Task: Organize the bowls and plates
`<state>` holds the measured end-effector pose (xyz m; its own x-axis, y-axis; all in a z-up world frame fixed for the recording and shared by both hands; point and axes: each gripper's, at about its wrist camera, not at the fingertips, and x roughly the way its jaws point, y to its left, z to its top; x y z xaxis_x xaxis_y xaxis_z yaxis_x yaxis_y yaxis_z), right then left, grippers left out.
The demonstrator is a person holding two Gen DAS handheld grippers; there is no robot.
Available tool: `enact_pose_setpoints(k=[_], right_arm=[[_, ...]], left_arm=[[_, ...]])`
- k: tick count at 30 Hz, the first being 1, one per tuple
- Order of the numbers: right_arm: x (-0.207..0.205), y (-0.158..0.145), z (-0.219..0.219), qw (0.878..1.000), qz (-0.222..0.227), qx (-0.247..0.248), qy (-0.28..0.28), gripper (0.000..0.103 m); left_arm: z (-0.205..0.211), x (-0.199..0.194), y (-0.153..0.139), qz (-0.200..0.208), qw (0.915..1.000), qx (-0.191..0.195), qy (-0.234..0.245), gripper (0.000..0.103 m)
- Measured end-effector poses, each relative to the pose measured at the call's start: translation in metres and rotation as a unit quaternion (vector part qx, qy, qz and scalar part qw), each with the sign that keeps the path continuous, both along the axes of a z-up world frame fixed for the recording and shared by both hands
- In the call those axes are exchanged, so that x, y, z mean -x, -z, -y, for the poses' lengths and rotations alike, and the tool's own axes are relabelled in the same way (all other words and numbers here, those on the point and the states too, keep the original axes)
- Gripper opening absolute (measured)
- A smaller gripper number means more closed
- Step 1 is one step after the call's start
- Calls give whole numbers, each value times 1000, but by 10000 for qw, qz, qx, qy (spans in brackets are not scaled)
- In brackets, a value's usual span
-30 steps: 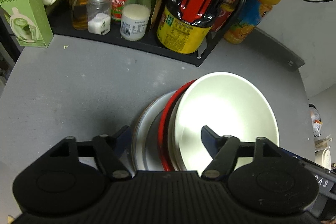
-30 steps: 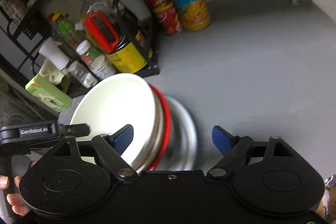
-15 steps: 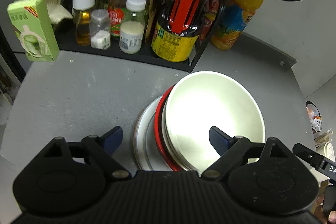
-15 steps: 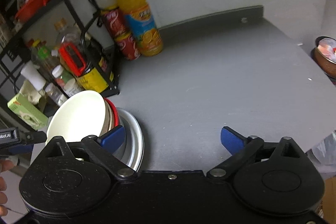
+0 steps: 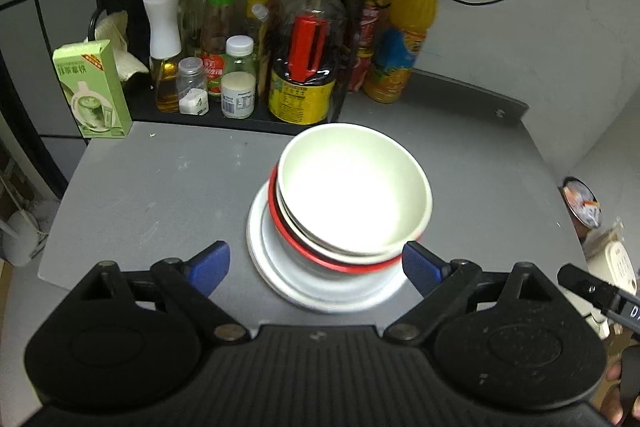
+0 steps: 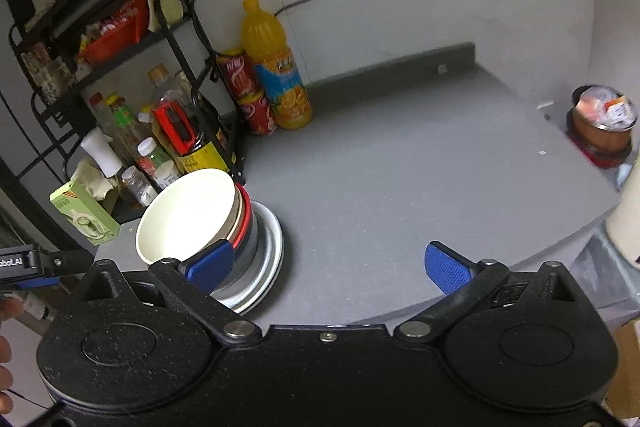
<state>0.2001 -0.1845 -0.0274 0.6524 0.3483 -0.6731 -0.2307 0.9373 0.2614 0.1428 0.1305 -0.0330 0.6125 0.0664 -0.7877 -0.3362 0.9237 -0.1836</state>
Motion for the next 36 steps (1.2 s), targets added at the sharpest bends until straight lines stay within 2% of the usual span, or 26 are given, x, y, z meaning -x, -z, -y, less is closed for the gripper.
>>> enact_pose_setpoints(k=[8, 19, 29, 36], right_arm=[[46, -20, 22, 9996, 246, 91, 140, 103], [91, -39, 34, 9985, 502, 87, 185, 103], [124, -50, 31, 9979, 614, 30, 180, 103], [150, -54, 21, 9971, 741, 183, 77, 103]], left_arm=[[27, 48, -23, 280, 9992, -115, 268, 93], [50, 100, -39, 491, 9970, -294, 513, 97], [59, 141, -47, 671, 9945, -428, 680, 102], [59, 164, -50, 730, 9936, -431, 752, 102]])
